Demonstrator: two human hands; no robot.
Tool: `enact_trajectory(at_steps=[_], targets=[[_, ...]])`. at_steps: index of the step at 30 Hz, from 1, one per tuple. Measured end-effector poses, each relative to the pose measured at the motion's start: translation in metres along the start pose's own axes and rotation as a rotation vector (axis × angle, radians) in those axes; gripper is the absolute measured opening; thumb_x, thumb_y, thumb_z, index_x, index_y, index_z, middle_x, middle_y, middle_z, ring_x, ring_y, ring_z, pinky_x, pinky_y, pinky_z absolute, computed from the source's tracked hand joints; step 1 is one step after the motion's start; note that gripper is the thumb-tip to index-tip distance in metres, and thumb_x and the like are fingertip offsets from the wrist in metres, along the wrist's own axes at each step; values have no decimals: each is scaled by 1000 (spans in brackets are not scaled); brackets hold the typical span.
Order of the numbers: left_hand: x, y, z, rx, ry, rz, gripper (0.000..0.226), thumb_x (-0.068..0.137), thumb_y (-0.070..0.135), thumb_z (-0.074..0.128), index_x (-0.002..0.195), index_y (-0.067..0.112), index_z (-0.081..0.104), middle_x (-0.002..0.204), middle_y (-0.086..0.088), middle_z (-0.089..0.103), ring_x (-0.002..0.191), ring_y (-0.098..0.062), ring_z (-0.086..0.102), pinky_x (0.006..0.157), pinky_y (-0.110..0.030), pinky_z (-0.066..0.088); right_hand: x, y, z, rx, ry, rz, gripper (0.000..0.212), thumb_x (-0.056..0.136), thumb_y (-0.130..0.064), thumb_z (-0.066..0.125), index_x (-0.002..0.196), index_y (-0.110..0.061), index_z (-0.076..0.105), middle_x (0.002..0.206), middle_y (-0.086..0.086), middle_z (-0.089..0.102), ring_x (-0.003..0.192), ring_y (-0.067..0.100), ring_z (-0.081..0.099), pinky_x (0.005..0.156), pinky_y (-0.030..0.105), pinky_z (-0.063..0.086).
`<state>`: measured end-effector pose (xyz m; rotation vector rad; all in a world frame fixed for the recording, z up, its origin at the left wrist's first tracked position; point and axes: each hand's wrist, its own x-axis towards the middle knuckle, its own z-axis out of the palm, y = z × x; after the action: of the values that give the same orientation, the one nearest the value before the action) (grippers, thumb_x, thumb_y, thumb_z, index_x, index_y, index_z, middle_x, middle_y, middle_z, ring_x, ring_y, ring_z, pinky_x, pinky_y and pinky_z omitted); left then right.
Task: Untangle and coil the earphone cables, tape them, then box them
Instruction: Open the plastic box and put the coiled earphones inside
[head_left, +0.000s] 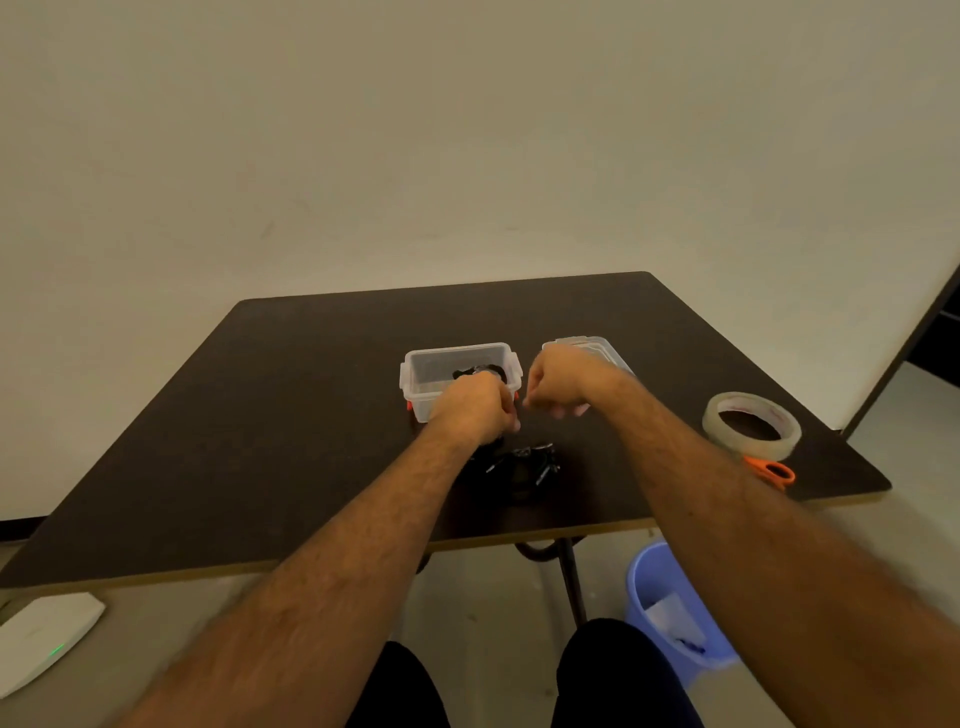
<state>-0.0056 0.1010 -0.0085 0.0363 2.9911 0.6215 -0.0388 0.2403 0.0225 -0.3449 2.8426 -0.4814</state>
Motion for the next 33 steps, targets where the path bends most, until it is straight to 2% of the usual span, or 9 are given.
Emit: enact_trajectory(at_steps=[4,9,14,17,20,23,25,31,33], targets=[[-10,1,12,66,-11,10,19,89,25,70,106,21,74,106,0,69,99,-19,63,92,-39,54,-15,4,15,38,-158,29,3,90,-23,68,91,-20,67,98,2,69,87,17,68,70,30,56],[-19,-2,21,79,12,-14,16,91,26,67,105,22,75,106,0,70,98,-19,64,89,-38,56,-24,4,31,2,-180,8,8,87,-24,72,91,-21,66,95,2,64,85,15,60,71,30,53],[-27,0,25,68,6,-13,16,93,27,65,107,23,74,105,-1,70,96,-19,64,88,-39,56,-29,7,40,-3,-110,-44,8,89,-20,68,97,-18,68,101,2,66,90,15,61,88,38,54],[-31,1,23,61,-25,-8,20,92,33,66,109,23,72,106,0,70,97,-17,64,89,-39,56,-32,11,37,47,-93,-52,1,89,-20,68,89,-19,67,93,1,64,90,15,61,84,35,54],[-34,2,20,31,13,14,24,93,33,64,114,22,71,110,0,69,100,-15,63,85,-33,54,-34,18,29,95,-45,-70,9,90,-16,66,83,-21,65,90,0,64,91,16,63,77,29,54],[-36,1,13,-51,55,32,22,94,34,63,112,23,71,107,3,70,95,-10,61,77,-27,48,-37,22,17,132,5,-94,6,89,-16,68,85,-20,67,91,0,66,85,13,62,62,22,49],[-36,0,6,-151,61,39,22,93,34,64,110,23,72,107,3,70,96,-10,62,80,-30,50,-37,22,8,149,45,-107,2,88,-17,70,89,-18,70,92,1,68,84,13,63,59,22,49],[-23,-11,-20,-323,235,3,18,91,32,68,108,26,69,106,5,70,94,-9,63,80,-30,53,-19,-2,-9,188,218,-135,2,83,-18,74,83,-17,73,86,-1,70,83,12,65,79,32,57],[-17,-16,-30,-308,305,-18,15,90,34,68,104,28,68,101,8,69,90,-8,63,78,-32,55,-12,-15,-13,177,283,-135,3,82,-19,73,79,-19,74,83,-4,71,80,10,65,76,32,57]])
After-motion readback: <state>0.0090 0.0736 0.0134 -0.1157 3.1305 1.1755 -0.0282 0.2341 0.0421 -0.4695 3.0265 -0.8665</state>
